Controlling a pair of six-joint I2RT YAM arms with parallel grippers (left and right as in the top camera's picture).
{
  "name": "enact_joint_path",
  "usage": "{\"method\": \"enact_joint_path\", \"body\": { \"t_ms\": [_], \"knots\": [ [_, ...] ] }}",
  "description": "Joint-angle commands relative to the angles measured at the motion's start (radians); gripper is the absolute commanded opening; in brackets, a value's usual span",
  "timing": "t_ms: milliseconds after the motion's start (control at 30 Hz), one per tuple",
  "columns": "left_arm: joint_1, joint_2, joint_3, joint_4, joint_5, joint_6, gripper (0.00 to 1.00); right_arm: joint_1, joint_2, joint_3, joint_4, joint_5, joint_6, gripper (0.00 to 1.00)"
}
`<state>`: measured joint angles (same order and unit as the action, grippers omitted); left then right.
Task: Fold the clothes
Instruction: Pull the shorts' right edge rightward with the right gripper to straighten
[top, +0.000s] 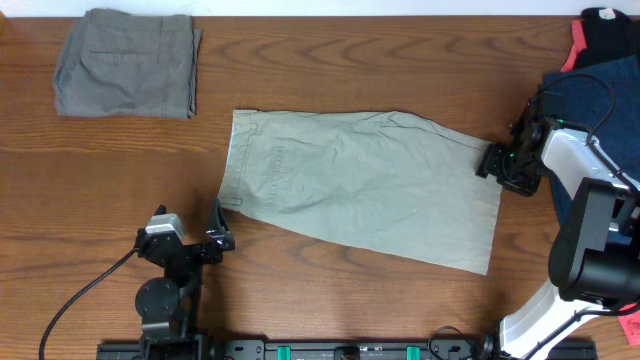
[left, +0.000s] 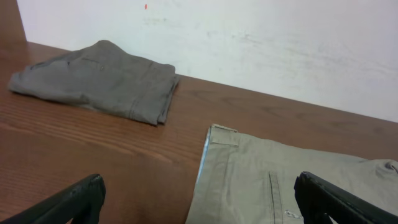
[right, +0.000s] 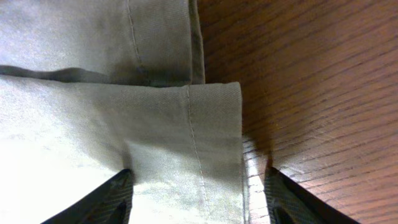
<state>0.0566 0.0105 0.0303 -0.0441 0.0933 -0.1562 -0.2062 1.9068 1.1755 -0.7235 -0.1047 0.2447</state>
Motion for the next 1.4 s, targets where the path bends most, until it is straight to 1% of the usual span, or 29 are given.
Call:
{"method": "enact_joint_path", "body": {
  "t_ms": [0, 67, 100, 167, 267, 300, 433, 633, 767, 900, 967, 1133, 1167, 1200, 1233, 1300, 1333, 1367],
  "knots": [
    [-0.003, -0.006, -0.026, -0.018, -0.001, 0.006, 0.98, 0.003, 0.005, -0.013, 0.008, -0.012, 0.006, 0.60],
    [-0.003, -0.006, -0.026, -0.018, -0.001, 0.006, 0.98, 0.003, 0.009, -0.013, 0.018, -0.021, 0.006, 0.47],
    [-0.003, -0.006, -0.026, -0.018, -0.001, 0.006, 0.98, 0.003, 0.010, -0.013, 0.025, -0.029, 0.005, 0.37],
    [-0.003, -0.006, -0.026, -0.018, -0.001, 0.006, 0.98, 0.005, 0.014, -0.014, 0.047, -0.040, 0.006, 0.27],
    [-0.003, -0.006, -0.026, -0.018, -0.001, 0.006, 0.98, 0.011, 0.018, -0.014, 0.089, -0.058, 0.013, 0.06],
    [-0.003, -0.006, -0.026, -0.018, -0.001, 0.006, 0.98, 0.015, 0.020, -0.014, 0.105, -0.058, 0.014, 0.01],
    [-0.003, -0.006, -0.026, -0.018, -0.001, 0.006, 0.98, 0.033, 0.026, -0.014, 0.169, -0.057, 0.021, 0.01],
    [-0.003, -0.006, -0.026, -0.018, -0.001, 0.006, 0.98, 0.035, 0.029, -0.014, 0.314, -0.032, 0.020, 0.01],
    [-0.003, -0.006, -0.026, -0.018, -0.001, 0.006, 0.98, 0.035, 0.029, -0.013, 0.365, -0.023, 0.020, 0.01],
    [-0.003, -0.006, -0.026, -0.018, -0.001, 0.006, 0.98, 0.034, 0.029, -0.002, 0.380, 0.008, 0.017, 0.01],
    [-0.003, -0.006, -0.026, -0.018, -0.001, 0.006, 0.98, 0.032, 0.029, 0.013, 0.376, 0.020, -0.021, 0.01],
    [-0.003, -0.006, -0.026, -0.018, -0.001, 0.006, 0.98, 0.028, 0.029, 0.097, 0.269, 0.092, -0.048, 0.01],
    [-0.003, -0.006, -0.026, -0.018, -0.001, 0.006, 0.98, 0.028, 0.029, 0.121, 0.240, 0.096, -0.059, 0.05],
    [-0.003, -0.006, -0.026, -0.018, -0.001, 0.006, 0.98, 0.028, 0.029, 0.143, 0.213, 0.097, -0.068, 0.19],
    [-0.003, -0.006, -0.026, -0.018, -0.001, 0.006, 0.98, 0.028, 0.029, 0.170, 0.183, 0.097, -0.076, 0.40],
    [-0.003, -0.006, -0.026, -0.018, -0.001, 0.006, 0.98, 0.028, 0.029, 0.224, 0.125, 0.097, -0.078, 0.51],
    [-0.003, -0.006, -0.026, -0.018, -0.001, 0.006, 0.98, 0.028, 0.029, 0.260, 0.090, 0.097, -0.078, 0.60],
    [-0.003, -0.006, -0.026, -0.018, -0.001, 0.006, 0.98, 0.028, 0.029, 0.294, 0.055, 0.097, -0.078, 0.64]
  ]
}}
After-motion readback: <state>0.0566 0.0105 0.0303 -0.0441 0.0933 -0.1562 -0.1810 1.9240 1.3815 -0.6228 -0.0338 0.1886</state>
